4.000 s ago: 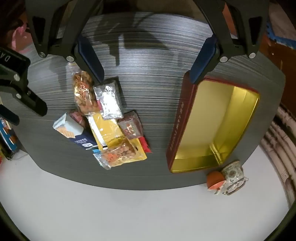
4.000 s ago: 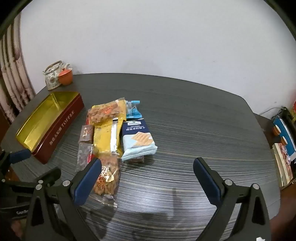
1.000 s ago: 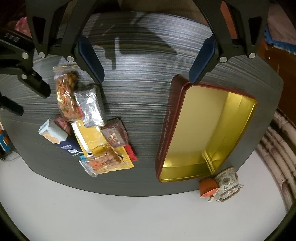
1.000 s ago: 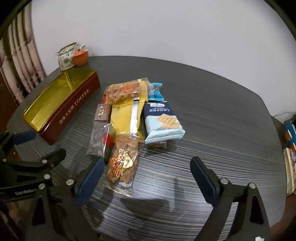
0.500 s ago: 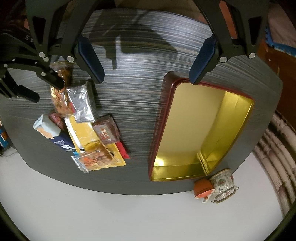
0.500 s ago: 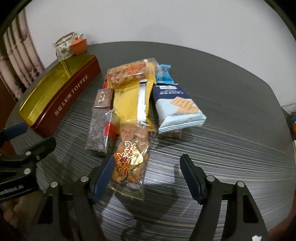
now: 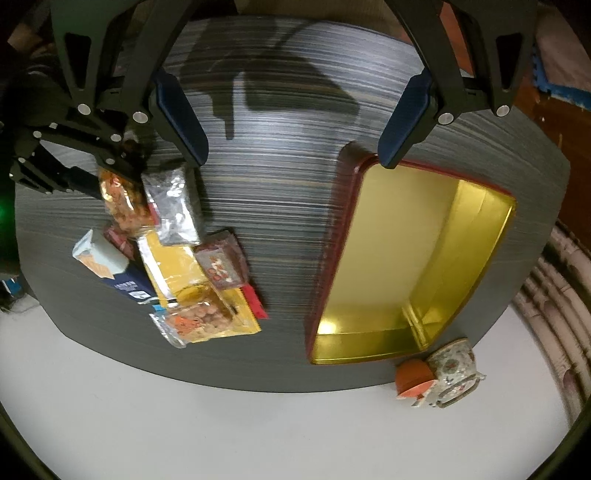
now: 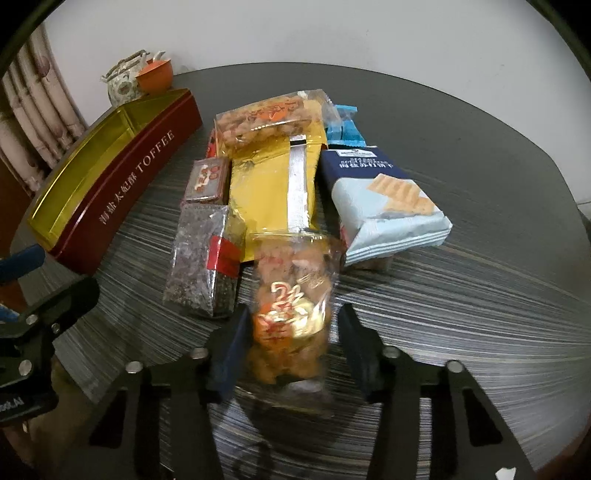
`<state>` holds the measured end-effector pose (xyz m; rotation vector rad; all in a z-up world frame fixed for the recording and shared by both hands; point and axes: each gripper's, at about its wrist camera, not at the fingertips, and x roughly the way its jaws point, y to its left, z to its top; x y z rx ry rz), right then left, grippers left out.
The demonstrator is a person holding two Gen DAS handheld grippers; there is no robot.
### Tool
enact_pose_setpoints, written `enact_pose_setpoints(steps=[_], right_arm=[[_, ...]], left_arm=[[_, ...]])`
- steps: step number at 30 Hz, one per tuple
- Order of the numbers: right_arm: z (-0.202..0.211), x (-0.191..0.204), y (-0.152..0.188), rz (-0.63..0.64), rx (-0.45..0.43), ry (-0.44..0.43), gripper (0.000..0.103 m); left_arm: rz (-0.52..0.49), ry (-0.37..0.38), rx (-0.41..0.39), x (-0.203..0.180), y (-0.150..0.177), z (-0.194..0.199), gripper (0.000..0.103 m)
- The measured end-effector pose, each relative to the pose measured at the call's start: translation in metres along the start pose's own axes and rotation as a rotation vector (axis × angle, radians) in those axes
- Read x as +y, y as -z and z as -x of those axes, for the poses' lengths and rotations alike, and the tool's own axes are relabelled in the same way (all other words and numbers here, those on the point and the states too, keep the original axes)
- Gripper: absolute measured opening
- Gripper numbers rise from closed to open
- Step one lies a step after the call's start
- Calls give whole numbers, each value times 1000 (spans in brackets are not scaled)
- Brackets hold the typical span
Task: Organize snacks
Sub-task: 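Close the right gripper on the clear peanut bag and lift it, then grasp the clear bag of dark tea with the left gripper while the right holds the peanut bag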
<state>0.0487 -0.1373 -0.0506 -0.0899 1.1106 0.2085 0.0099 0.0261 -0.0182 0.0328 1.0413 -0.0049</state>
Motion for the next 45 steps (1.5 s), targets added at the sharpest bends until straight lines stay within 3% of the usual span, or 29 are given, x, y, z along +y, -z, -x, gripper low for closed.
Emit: enact_pose_setpoints(steps=[13,26,38,42,45], right_arm=[[6,-24,7,-49,35,16,36],[9,-48,14,-88,44,46,36],[9,-48,15,-87,46,48,37],[9,-49,15,-85,45,48,37],[9,-49,15,-82,46,50,37]], left_arm=[[-69,89,50,-37,-9,-5,93],[-52,139,120,-65,-32,-33,93],[-13,122,184,-71,-36,-64,72],[-12,137,186,-68,-32,-71,60],[-35,131,174,-70,-33,-76,45]])
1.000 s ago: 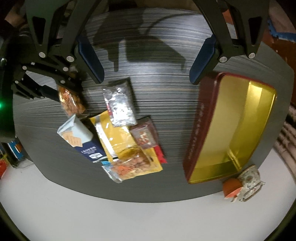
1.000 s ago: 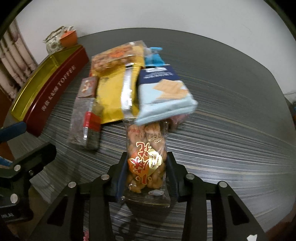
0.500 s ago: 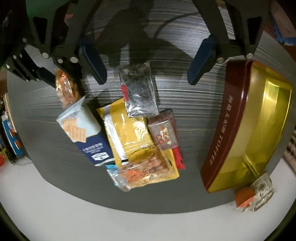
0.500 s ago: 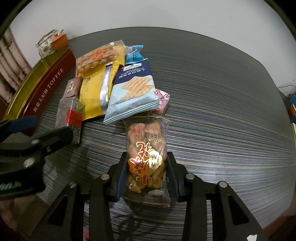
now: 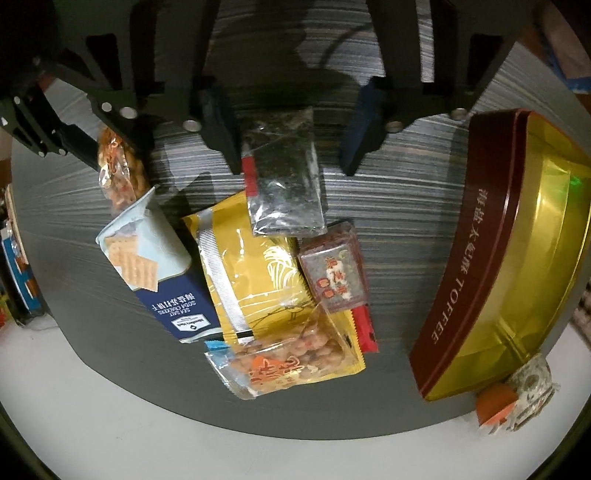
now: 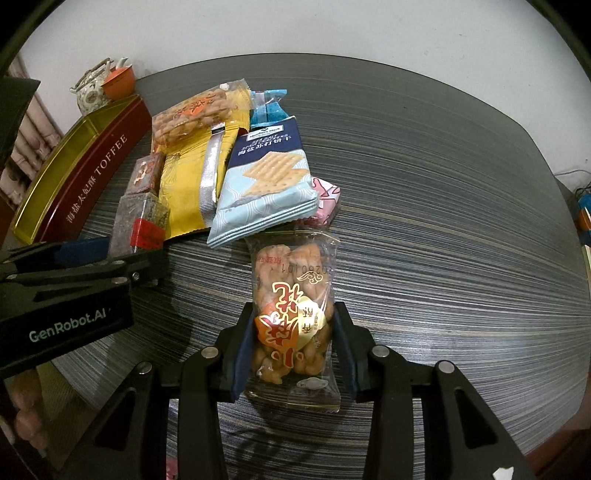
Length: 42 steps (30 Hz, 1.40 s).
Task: Organize snacks
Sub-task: 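Grasp the clear bag of dark tea with the left gripper while the right holds the peanut bag, then carry the tea bag into the gold tin and open the left gripper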
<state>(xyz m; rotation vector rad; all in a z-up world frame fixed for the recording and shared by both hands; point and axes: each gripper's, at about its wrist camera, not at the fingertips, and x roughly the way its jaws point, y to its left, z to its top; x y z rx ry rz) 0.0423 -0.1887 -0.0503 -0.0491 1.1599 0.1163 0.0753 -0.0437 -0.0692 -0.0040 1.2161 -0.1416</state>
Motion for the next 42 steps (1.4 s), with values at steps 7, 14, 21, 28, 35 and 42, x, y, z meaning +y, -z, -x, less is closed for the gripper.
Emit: enact_pose_setpoints(steps=[7,14,21,28,35,42], right_arm=[[0,0,0,0,0,0,37],[-1,1,0,5,-2,4,37],[-1,0,-1,8,-2,6,37],[-1,1,-1,12,-2,9,38],[-1,1,-1,14,-3,9,38],[-1,1,-1,16,-3,10,38]], left_arm=[[-16,-14,-2,-6,-2,-6,37],[-27,-13,6,-8,-2,0,37],[-46,-11,-20,-6,1,21,37],[-49,-2,-64,-1,-1,47,37],[-40,-7,-116,18,-8,79,37],[3,-76,-156,69,-26,94,37]])
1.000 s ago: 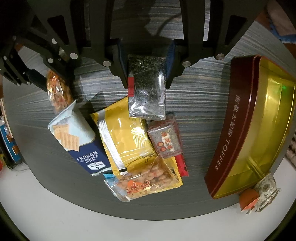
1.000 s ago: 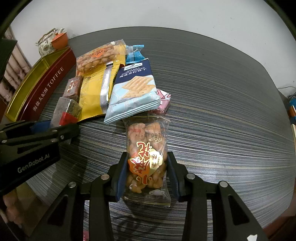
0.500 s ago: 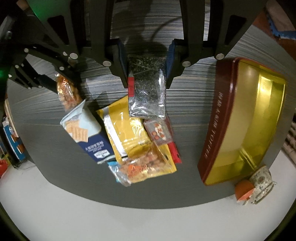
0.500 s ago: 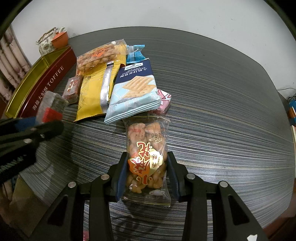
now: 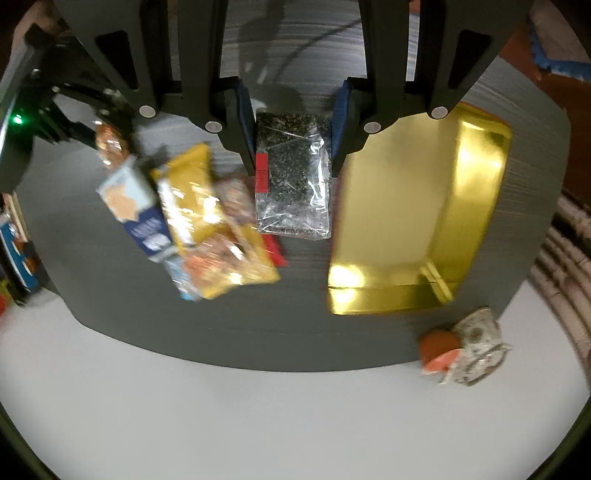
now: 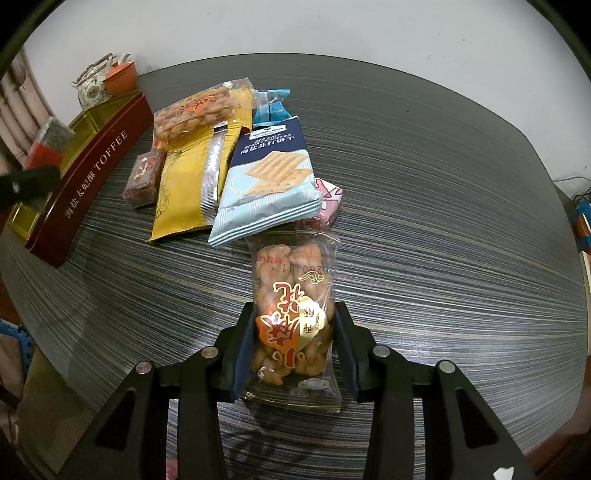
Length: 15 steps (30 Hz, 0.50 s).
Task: Organize snacks
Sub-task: 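Carry the tea bag into the gold tin and open the left gripper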
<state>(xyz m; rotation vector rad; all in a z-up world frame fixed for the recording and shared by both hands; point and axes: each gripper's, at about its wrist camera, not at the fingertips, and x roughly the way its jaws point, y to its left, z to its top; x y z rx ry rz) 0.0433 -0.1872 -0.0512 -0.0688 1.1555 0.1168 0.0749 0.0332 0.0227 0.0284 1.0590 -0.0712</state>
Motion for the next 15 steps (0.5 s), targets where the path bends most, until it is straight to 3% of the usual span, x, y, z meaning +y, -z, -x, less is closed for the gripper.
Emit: enact_pose_setpoints(steps=[8,15], right_arm=[[0,-1,0,4,-4,3,38],[0,-1,0,4,-5,4,38]], left_arm=[[61,-110,20,73,-6,-18,37],[74,-142,92,106,3,-47,37]])
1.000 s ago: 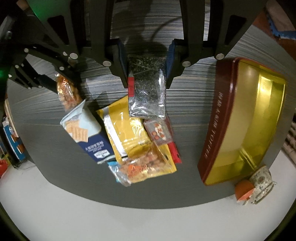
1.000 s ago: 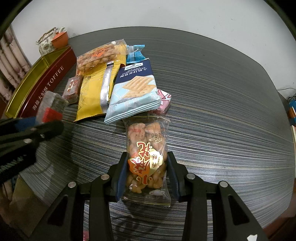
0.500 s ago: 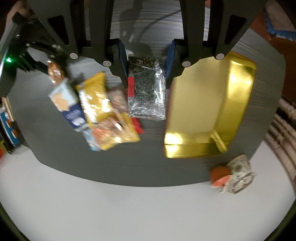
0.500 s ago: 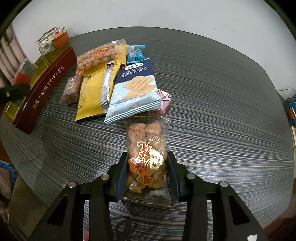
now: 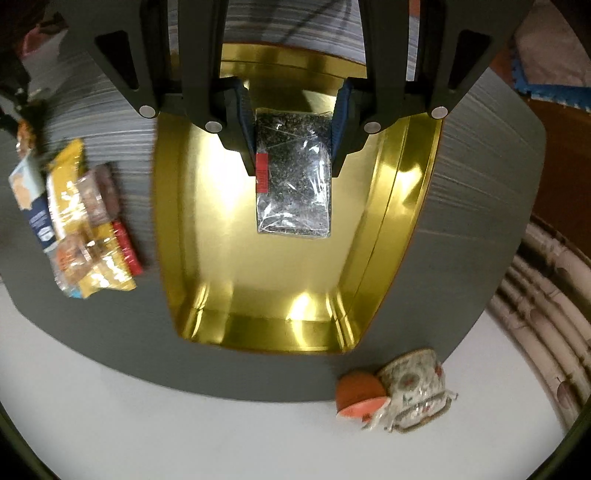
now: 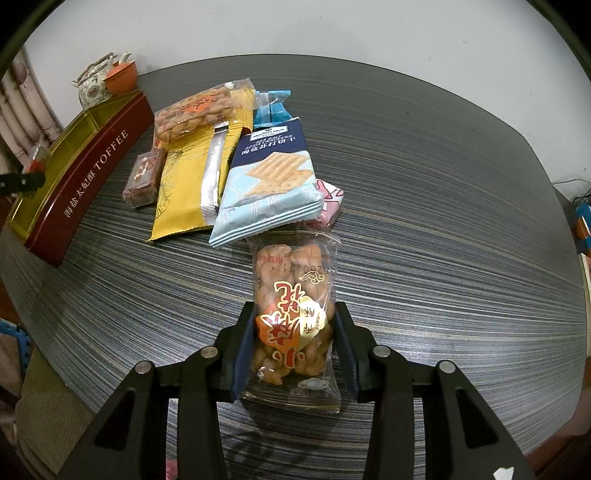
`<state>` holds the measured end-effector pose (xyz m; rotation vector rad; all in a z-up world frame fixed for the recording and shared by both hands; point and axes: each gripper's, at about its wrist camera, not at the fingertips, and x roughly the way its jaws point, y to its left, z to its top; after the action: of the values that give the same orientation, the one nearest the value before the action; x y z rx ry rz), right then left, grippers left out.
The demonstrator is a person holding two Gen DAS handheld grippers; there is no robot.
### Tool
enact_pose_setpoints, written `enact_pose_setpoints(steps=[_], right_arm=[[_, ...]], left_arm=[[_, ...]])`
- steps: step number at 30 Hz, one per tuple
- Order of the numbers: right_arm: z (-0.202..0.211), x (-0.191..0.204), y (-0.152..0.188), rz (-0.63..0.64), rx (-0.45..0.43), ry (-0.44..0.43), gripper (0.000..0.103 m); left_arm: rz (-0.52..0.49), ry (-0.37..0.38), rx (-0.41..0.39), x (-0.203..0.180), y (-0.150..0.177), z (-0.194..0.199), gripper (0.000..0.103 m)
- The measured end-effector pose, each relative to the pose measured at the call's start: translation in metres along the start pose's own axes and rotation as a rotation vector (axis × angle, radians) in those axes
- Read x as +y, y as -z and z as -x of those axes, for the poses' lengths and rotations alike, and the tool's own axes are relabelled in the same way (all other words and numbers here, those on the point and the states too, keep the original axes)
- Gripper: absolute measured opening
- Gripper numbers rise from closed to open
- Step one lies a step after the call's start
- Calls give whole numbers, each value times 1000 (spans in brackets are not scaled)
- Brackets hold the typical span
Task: Organize snacks
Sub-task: 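Carry the tea bag into the gold tin and open the left gripper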
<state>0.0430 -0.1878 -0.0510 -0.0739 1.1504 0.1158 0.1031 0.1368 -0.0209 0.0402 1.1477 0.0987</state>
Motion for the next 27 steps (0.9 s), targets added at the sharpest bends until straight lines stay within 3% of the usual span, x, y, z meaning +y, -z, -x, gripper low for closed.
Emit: enact_pose_setpoints(steps=[16,27], right_arm=[[0,1,0,1,-1,1,38],[0,1,0,2,-1,2,39]], left_arm=[[-34,-32,61,6,4,-37,37],[-45,-49,54,3,4,-36,37]])
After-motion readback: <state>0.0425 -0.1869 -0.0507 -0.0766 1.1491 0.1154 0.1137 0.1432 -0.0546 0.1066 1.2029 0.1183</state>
